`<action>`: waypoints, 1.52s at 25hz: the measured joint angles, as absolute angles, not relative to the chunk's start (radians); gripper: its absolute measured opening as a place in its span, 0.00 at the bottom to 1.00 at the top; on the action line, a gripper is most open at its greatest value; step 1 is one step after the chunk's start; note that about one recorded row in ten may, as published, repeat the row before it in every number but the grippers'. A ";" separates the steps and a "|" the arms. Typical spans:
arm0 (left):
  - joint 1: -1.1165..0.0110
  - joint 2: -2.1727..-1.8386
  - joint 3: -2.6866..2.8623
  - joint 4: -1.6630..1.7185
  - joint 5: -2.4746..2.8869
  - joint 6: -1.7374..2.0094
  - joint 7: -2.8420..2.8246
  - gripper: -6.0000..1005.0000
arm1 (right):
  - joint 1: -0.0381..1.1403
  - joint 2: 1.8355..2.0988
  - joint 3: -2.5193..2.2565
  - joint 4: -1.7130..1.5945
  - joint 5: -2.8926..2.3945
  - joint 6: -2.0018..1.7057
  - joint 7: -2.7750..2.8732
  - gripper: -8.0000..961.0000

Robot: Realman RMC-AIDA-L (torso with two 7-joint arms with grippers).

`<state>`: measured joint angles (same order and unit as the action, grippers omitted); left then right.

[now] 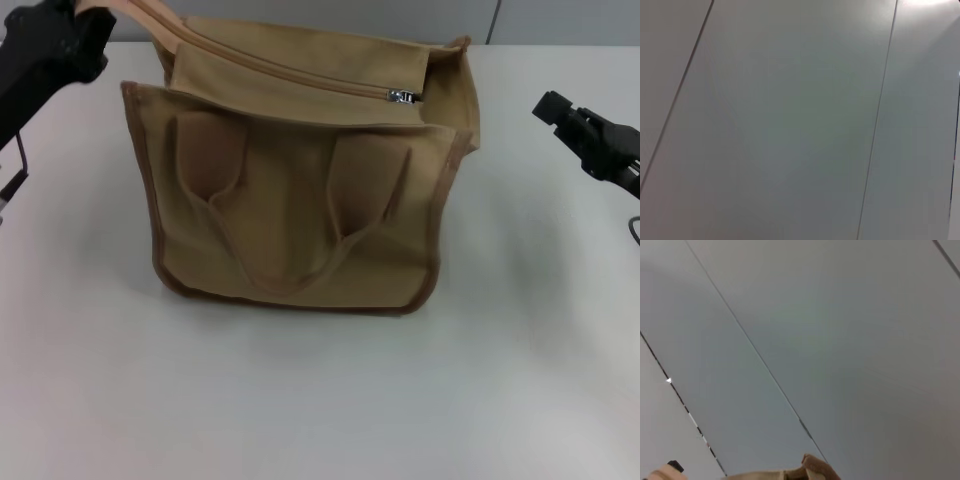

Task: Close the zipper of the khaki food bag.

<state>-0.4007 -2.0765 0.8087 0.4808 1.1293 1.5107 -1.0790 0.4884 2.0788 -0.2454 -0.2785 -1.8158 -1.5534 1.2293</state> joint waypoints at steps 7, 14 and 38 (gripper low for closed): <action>-0.340 -2.071 0.832 0.478 1.136 1.530 -1.016 0.10 | 0.485 2.083 -0.246 -0.255 -1.816 -1.584 1.098 0.28; -0.244 -2.065 0.783 0.504 1.129 1.582 -0.958 0.40 | 0.492 2.085 -0.246 -0.232 -1.816 -1.590 1.060 0.50; -0.227 -2.069 0.733 0.377 1.763 1.841 -0.750 0.81 | 0.362 2.079 -0.543 -0.336 -1.963 -1.928 0.779 0.85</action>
<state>-0.2272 -2.0688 0.7332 0.3773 1.7629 1.8411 -0.7501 0.3625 2.0790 -0.5434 -0.3361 -1.9630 -1.9280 0.7790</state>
